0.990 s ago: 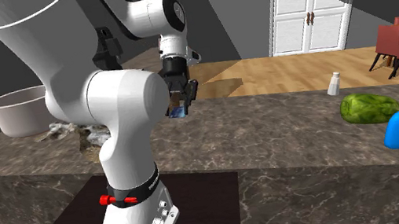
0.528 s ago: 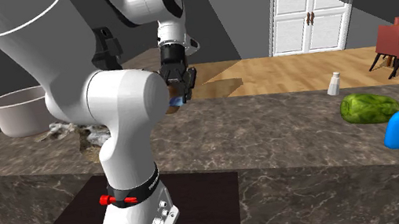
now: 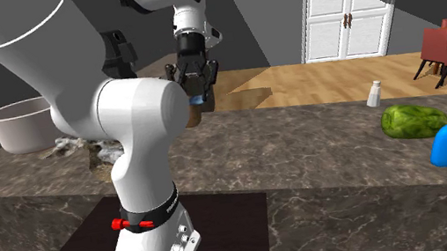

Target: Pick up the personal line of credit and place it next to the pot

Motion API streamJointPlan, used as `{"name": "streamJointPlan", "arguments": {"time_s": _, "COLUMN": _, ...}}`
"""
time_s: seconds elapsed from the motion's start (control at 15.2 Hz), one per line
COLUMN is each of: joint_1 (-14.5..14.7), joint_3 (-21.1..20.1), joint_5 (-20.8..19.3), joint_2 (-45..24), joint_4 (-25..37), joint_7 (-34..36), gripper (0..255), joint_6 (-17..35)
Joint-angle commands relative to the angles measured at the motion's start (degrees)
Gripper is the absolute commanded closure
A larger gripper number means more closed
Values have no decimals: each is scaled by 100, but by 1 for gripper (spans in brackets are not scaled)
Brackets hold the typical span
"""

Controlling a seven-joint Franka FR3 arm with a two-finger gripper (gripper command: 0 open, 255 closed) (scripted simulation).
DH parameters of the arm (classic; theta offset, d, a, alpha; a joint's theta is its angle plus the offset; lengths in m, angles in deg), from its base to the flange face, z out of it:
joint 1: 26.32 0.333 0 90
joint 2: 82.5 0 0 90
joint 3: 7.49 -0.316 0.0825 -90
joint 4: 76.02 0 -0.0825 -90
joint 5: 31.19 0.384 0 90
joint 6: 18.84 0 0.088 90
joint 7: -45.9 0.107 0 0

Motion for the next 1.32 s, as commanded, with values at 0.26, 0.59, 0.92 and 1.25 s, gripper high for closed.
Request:
{"name": "streamJointPlan", "arguments": {"time_s": 0.26, "joint_1": 160, "joint_3": -250, "joint_5": 313, "joint_2": 117, "joint_4": 178, "joint_7": 247, "gripper": 255, "joint_6": -327}}
{"name": "streamJointPlan", "arguments": {"time_s": 0.59, "joint_1": 550, "joint_3": -831, "joint_5": 1078, "joint_2": 87, "joint_4": 218, "joint_7": 938, "gripper": 255, "joint_6": -363}}
{"name": "streamJointPlan", "arguments": {"time_s": 0.92, "joint_1": 913, "joint_3": -1403, "joint_5": 1803, "joint_2": -141, "joint_4": 421, "joint_7": 1627, "gripper": 255, "joint_6": -297}}
{"name": "streamJointPlan", "arguments": {"time_s": 1.25, "joint_1": 1225, "joint_3": -1956, "joint_5": 2426, "joint_2": -548, "joint_4": 781, "joint_7": 2310, "gripper": 255, "joint_6": -146}}
